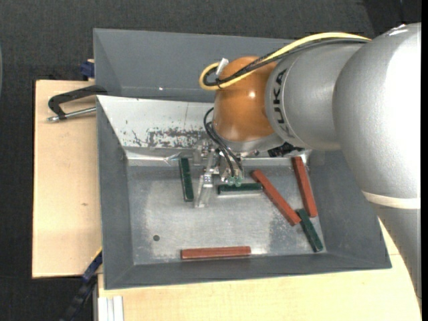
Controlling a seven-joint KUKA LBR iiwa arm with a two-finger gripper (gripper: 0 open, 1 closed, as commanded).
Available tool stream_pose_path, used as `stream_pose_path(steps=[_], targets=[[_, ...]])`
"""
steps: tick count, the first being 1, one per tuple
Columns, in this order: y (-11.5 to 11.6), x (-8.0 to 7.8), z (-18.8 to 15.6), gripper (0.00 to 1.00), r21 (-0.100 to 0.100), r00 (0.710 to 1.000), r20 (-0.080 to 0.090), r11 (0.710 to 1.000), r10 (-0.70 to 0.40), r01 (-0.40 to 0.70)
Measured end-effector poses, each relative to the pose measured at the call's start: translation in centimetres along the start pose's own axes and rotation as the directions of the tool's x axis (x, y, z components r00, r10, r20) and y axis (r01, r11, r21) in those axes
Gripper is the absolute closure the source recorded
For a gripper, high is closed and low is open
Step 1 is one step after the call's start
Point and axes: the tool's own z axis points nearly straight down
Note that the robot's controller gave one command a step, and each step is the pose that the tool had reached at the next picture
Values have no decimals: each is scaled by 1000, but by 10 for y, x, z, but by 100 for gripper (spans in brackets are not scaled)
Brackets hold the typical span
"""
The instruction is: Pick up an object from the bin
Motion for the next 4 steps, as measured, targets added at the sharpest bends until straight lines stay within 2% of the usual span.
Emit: stream_pose_path(steps=[1, 2, 3, 4], targets=[[32, 2, -3, 0, -4, 1000, -1, 1000, -1, 1], [-10, 2, 3, 100, -1, 998, -5, 998, 64, -64], [-10, 2, 3, 0, -1, 998, -5, 998, 64, -64], [-10, 2, 3, 0, -1, 998, -5, 998, 64, -64]])
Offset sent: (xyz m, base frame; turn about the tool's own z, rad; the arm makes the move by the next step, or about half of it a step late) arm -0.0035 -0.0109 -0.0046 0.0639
